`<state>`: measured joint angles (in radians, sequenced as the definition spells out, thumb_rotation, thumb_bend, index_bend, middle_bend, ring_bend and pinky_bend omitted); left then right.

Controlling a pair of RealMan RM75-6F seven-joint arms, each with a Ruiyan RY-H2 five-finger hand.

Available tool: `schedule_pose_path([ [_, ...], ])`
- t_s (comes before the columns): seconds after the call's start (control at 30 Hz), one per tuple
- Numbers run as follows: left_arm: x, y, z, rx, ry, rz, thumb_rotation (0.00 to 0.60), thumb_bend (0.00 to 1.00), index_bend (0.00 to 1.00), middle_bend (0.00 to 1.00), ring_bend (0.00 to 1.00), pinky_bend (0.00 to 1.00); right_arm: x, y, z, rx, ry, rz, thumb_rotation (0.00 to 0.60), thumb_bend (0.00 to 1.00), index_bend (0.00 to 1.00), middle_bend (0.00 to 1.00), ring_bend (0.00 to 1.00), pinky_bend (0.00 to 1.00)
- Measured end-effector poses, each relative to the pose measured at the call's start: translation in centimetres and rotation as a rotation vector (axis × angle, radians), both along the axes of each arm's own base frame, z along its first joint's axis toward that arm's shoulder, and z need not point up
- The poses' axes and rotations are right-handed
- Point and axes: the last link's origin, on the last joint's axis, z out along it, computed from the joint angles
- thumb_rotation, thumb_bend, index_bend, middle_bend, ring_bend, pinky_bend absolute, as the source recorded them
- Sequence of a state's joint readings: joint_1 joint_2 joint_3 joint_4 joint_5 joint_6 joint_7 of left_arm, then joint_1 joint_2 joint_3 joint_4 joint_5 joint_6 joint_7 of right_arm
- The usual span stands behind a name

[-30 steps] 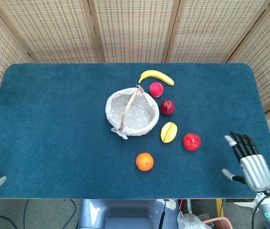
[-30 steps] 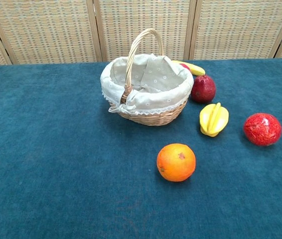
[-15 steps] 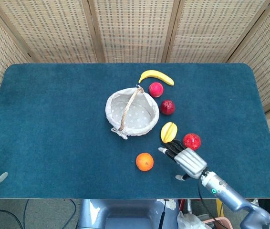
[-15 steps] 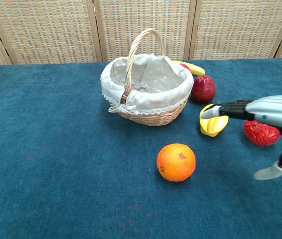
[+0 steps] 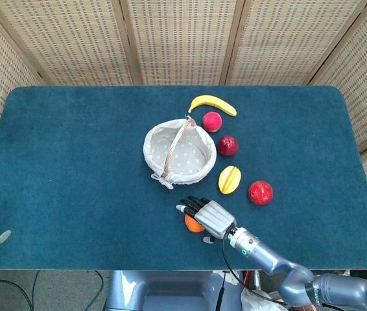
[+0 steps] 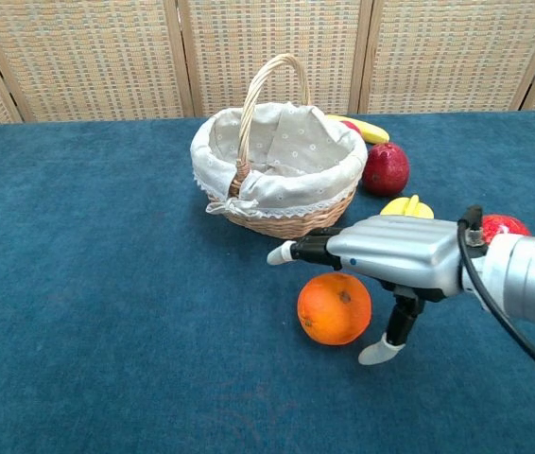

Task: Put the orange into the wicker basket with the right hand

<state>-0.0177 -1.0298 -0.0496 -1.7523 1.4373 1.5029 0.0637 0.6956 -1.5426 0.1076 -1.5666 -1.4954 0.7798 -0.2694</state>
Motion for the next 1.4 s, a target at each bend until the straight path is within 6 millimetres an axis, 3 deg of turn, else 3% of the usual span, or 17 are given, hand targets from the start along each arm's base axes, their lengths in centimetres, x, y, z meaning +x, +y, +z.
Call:
schedule_pose_path([
  [0.13, 0.1, -0.1, -0.1, -0.005, -0.002, -0.003, 0.6, 0.0, 0.0, 0.0, 0.0, 0.0, 0.5, -0.4, -1.2, -0.013, 0.023, 0.026, 0.6, 0.08, 0.27, 0.29, 0.24, 0.49],
  [0.3, 0.0, -0.1, 0.1, -0.004, -0.009, -0.003, 0.6, 0.0, 0.0, 0.0, 0.0, 0.0, 0.8, -1.0, -2.1, -0.066, 0.076, 0.084, 0.6, 0.25, 0.43, 0.44, 0.39, 0.62],
  [0.5, 0.0, 0.0, 0.2, -0.008, -0.016, -0.001, 0.6, 0.0, 0.0, 0.0, 0.0, 0.0, 2.3, -0.5, -0.4, -0.094, 0.017, 0.122, 0.6, 0.31, 0.49, 0.46, 0.4, 0.63],
  [0.67, -0.1, 0.1, 0.3, -0.01, -0.02, 0.002, 0.6, 0.0, 0.0, 0.0, 0.0, 0.0, 4.5, -0.7, 3.3, -0.162, -0.089, 0.171, 0.6, 0.32, 0.49, 0.46, 0.4, 0.63],
  [0.83, -0.1, 0.2, 0.5, -0.012, -0.038, 0.005, 0.6, 0.0, 0.0, 0.0, 0.0, 0.0, 6.2, -3.9, 7.1, -0.256, -0.161, 0.118, 0.6, 0.33, 0.49, 0.46, 0.4, 0.63],
  [1.0, -0.2, 0.2, 0.9, -0.01, -0.062, 0.01, 0.6, 0.0, 0.0, 0.0, 0.0, 0.0, 5.8, -7.4, 9.4, -0.281, -0.208, -0.061, 0.6, 0.33, 0.49, 0.46, 0.4, 0.63],
  [1.17, -0.4, 0.6, 1.0, -0.016, -0.069, 0.021, 0.6, 0.0, 0.0, 0.0, 0.0, 0.0, 5.3, -10.6, 10.0, -0.259, -0.254, -0.211, 0.6, 0.33, 0.49, 0.47, 0.4, 0.63],
  [1.4, -0.7, 1.1, 1.0, -0.015, -0.071, 0.039, 0.6, 0.0, 0.0, 0.0, 0.0, 0.0, 7.9, -12.6, 7.8, -0.253, -0.29, -0.205, 0.6, 0.33, 0.49, 0.47, 0.4, 0.63],
])
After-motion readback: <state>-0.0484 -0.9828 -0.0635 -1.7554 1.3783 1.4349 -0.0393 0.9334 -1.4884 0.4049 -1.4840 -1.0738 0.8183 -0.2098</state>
